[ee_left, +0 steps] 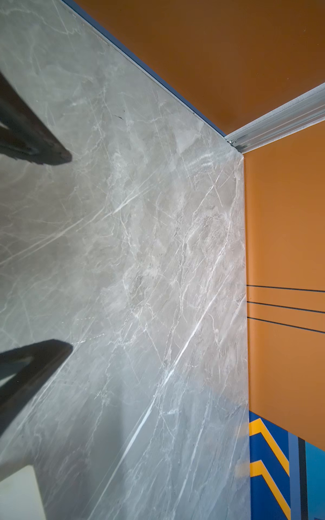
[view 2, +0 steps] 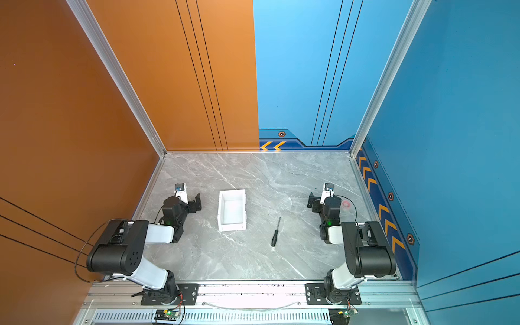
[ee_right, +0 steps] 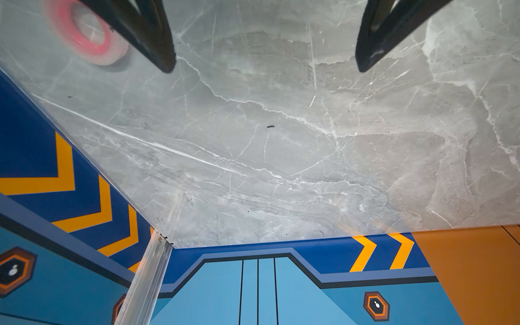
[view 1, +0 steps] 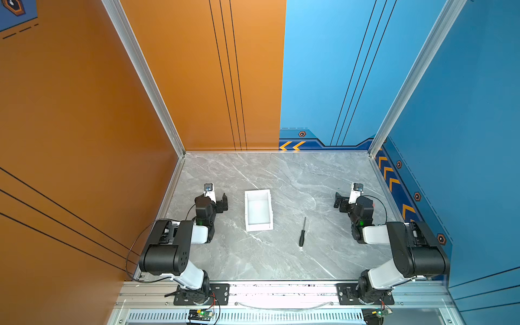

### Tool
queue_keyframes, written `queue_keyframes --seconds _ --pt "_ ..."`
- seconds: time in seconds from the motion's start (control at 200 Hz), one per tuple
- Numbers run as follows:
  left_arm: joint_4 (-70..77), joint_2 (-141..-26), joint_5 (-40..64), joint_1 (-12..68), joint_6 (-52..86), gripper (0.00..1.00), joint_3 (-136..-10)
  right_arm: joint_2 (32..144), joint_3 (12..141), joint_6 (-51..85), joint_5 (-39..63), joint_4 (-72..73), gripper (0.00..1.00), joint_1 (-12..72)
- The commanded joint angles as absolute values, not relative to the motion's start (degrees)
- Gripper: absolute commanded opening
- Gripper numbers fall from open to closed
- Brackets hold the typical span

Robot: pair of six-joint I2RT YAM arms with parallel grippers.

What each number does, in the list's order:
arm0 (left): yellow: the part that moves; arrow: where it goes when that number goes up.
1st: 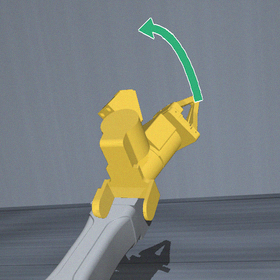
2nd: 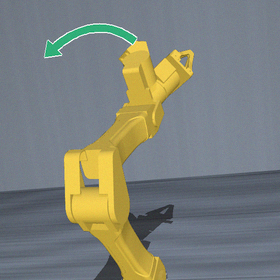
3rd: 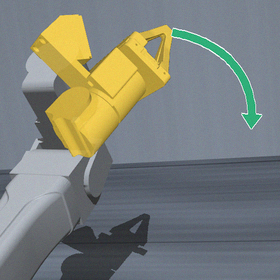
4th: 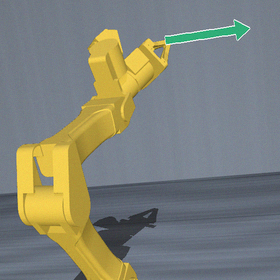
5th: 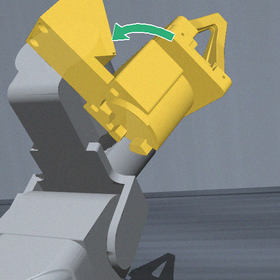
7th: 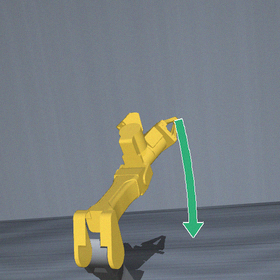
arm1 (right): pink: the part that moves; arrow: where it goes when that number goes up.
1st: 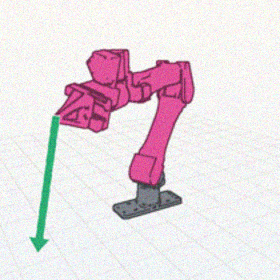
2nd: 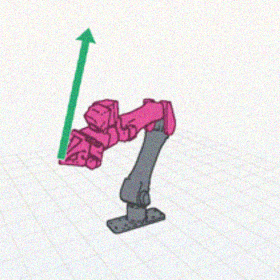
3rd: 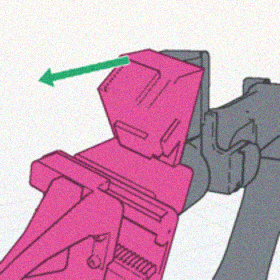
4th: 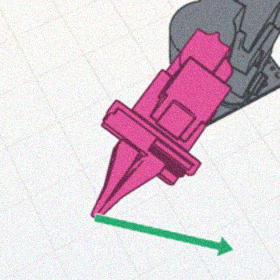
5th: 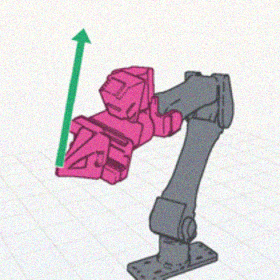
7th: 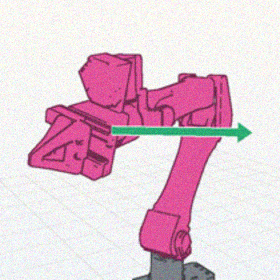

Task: Put the screwdriver in the bin
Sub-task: Pick up the screwdriver from the center of the table.

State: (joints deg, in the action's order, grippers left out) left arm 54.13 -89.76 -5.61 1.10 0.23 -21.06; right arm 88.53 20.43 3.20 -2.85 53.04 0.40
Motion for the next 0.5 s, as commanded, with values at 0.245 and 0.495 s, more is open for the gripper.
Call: queue_keyframes --seconds 0.245,0.495 --pt "53.4 -89.7 -6.5 1.3 -0.5 0.98 -21.6 88.7 21.4 3.5 -3.9 52.0 1.00 0.7" --pt "53.4 -89.7 -6.4 1.3 -0.5 0.98 -21.6 88.7 21.4 3.3 -4.5 52.0 1.00 1.0"
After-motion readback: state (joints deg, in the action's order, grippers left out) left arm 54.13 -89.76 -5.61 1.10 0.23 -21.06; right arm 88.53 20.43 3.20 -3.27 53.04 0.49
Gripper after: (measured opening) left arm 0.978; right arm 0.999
